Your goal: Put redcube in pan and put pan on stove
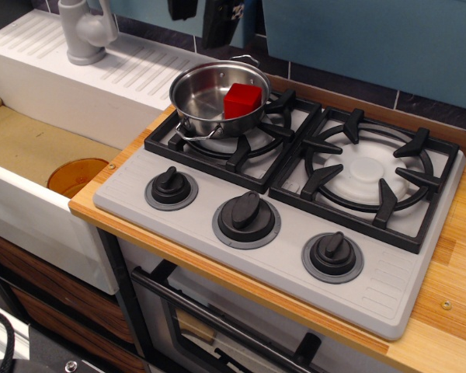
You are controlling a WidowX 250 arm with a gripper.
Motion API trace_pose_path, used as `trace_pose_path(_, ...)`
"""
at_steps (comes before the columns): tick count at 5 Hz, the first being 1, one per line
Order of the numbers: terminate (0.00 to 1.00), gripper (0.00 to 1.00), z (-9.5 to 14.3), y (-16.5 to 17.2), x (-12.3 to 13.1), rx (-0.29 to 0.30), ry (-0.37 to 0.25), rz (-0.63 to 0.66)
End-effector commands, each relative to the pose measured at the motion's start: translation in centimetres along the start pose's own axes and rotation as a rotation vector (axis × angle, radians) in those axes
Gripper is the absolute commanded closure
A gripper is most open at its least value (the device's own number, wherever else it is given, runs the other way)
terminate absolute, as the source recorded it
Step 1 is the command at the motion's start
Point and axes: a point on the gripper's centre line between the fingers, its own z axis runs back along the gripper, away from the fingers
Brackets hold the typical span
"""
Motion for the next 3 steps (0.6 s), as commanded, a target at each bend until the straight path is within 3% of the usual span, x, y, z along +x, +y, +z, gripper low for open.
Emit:
trace_pose_path(1, 0.0, 0.0, 3.3, -1.4, 1.4, -0.106, -0.096, -0.009)
trace_pose_path(3, 0.0, 0.0, 2.9, -2.7, 1.9, -0.107, -0.094, 0.004)
